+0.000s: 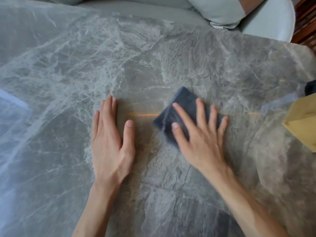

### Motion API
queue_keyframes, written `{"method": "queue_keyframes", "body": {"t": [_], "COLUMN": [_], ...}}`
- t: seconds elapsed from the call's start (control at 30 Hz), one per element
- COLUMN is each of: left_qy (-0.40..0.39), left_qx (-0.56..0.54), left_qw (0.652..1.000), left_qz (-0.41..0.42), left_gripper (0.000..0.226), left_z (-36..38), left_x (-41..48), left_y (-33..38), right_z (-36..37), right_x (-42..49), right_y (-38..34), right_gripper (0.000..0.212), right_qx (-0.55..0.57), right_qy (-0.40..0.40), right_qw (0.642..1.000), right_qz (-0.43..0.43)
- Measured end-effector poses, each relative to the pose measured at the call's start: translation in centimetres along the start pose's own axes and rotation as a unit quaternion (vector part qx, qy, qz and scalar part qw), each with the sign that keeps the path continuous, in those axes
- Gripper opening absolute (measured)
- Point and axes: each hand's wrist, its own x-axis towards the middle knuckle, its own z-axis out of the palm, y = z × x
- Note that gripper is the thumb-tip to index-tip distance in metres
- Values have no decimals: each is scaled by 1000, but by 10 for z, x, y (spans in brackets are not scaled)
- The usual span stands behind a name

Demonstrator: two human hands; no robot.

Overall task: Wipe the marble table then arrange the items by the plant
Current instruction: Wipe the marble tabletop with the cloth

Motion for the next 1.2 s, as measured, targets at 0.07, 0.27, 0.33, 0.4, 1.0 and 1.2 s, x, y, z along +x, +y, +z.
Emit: {"method": "queue_keyframes", "body": {"t": [0.07,0.27,0.33,0.4,1.0,1.2], "left_qy": [4,18,7,4,-19,-17], "left_qx": [5,-12,1,5,71,60], "left_qw": [1000,1000,1000,1000,997,998], "left_qz": [-3,-11,-10,-7,-7,-8], "left_gripper": [61,58,58,59,66,67], "left_z": [0,-3,-3,-4,0,-2], "left_x": [0,4,4,3,8,7], "left_y": [0,2,2,2,6,4], "right_z": [-3,-7,-6,-7,-8,-9], "right_x": [27,79,26,-35,46,-30], "right_y": [24,-19,-31,-17,75,-6], "right_gripper": [54,55,55,55,57,55], "right_qx": [17,32,21,29,11,32], "right_qy": [-13,3,16,-14,29,-18], "right_qw": [997,999,996,988,997,980], "right_qz": [74,16,-85,-150,73,-194]}}
